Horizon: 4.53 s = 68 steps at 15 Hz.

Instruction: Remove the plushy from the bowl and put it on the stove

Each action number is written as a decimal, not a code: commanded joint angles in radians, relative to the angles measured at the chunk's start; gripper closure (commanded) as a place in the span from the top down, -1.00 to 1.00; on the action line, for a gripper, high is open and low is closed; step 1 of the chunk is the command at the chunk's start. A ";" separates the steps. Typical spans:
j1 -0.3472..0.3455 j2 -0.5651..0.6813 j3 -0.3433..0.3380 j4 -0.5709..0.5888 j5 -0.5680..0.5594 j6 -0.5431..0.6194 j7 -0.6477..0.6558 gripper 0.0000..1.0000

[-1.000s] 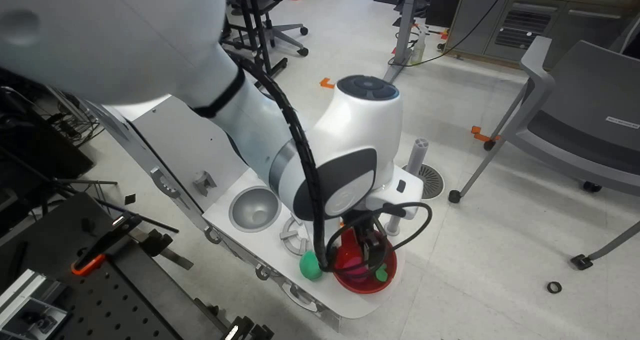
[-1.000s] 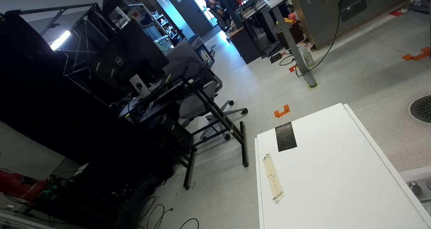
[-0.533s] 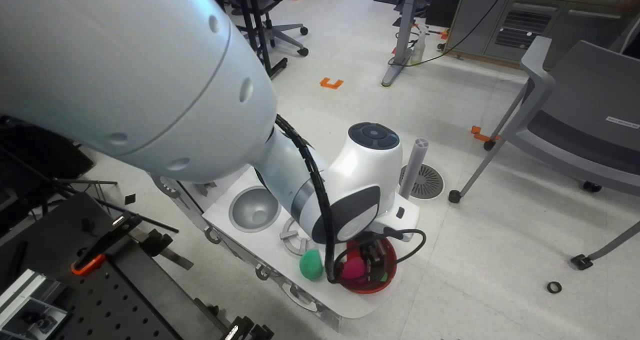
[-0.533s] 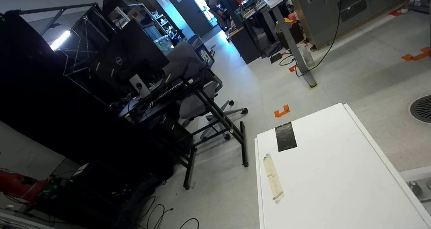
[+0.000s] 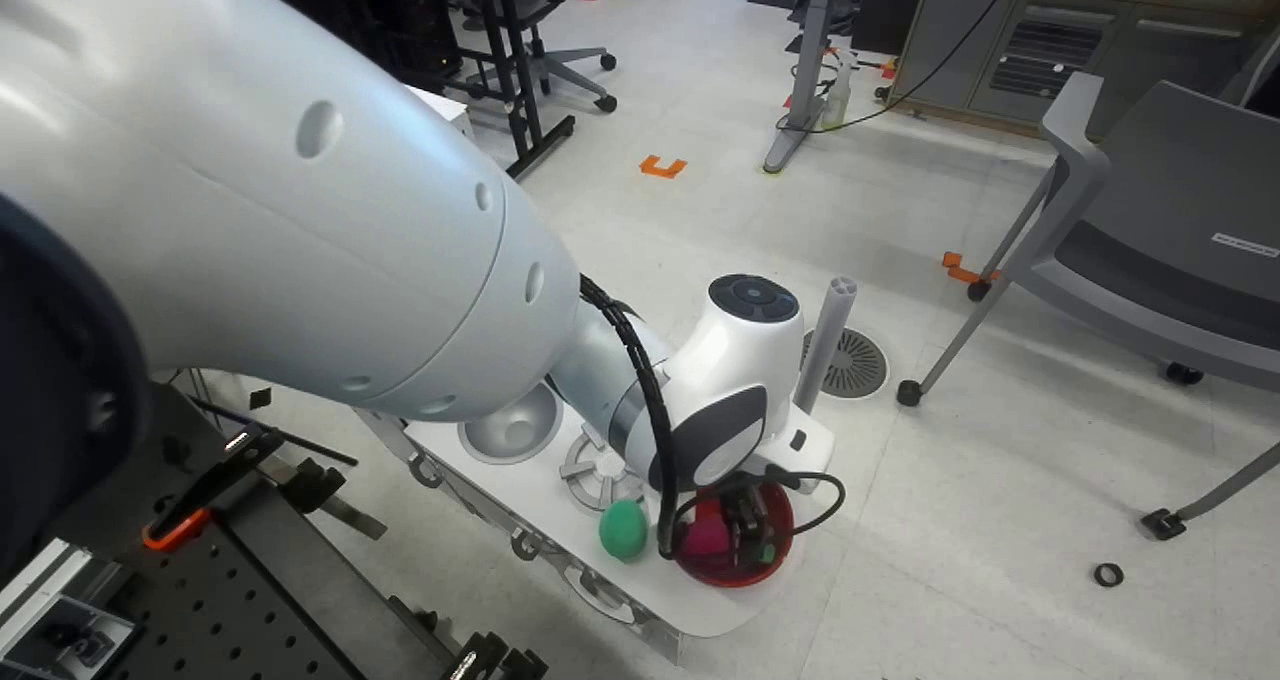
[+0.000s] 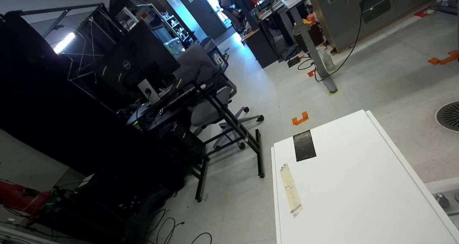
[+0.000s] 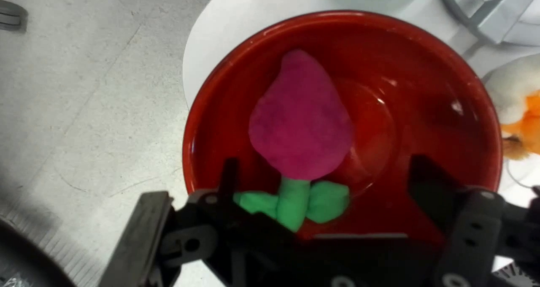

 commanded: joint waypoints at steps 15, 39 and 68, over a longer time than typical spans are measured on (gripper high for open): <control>0.022 0.044 -0.045 0.128 -0.005 -0.266 0.259 -1.00; 0.070 0.016 0.093 0.337 0.020 -0.723 0.286 -0.99; 0.209 0.040 0.048 0.142 -0.063 -0.276 0.252 0.84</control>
